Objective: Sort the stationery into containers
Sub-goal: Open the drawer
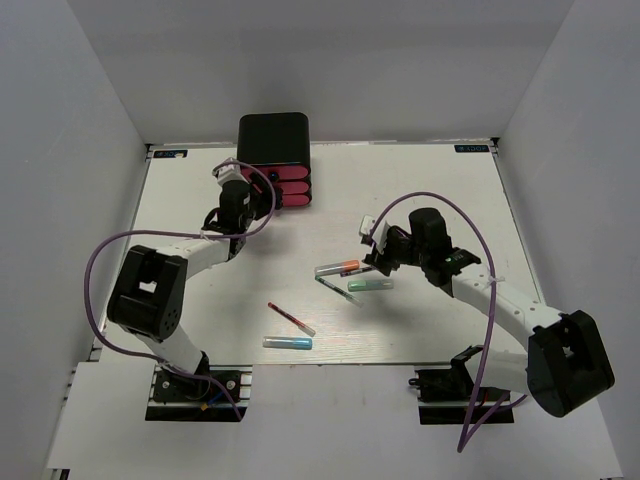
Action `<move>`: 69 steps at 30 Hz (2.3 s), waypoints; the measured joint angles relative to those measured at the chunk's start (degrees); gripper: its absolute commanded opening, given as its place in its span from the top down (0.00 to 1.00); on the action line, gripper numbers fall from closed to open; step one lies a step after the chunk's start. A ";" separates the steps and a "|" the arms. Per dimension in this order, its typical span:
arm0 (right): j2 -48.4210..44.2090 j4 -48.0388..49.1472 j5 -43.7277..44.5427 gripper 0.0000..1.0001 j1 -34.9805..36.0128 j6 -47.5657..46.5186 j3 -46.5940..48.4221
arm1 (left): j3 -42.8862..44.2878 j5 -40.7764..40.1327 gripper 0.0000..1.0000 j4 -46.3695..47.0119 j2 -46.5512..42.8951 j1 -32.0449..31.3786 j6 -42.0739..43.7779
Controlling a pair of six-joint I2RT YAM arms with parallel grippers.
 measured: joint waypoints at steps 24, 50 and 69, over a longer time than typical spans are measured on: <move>-1.49 0.85 0.02 0.38 -1.18 -0.04 -1.84 | 0.85 3.93 0.42 12.31 9.33 1.29 -6.73; -1.49 0.85 0.00 0.38 -1.55 -0.02 -1.84 | 3.34 0.37 0.83 11.39 11.17 1.55 -7.10; -1.49 0.85 -0.48 0.37 -1.62 -0.02 -1.84 | -10.78 0.85 0.58 12.02 -1.31 0.33 -6.36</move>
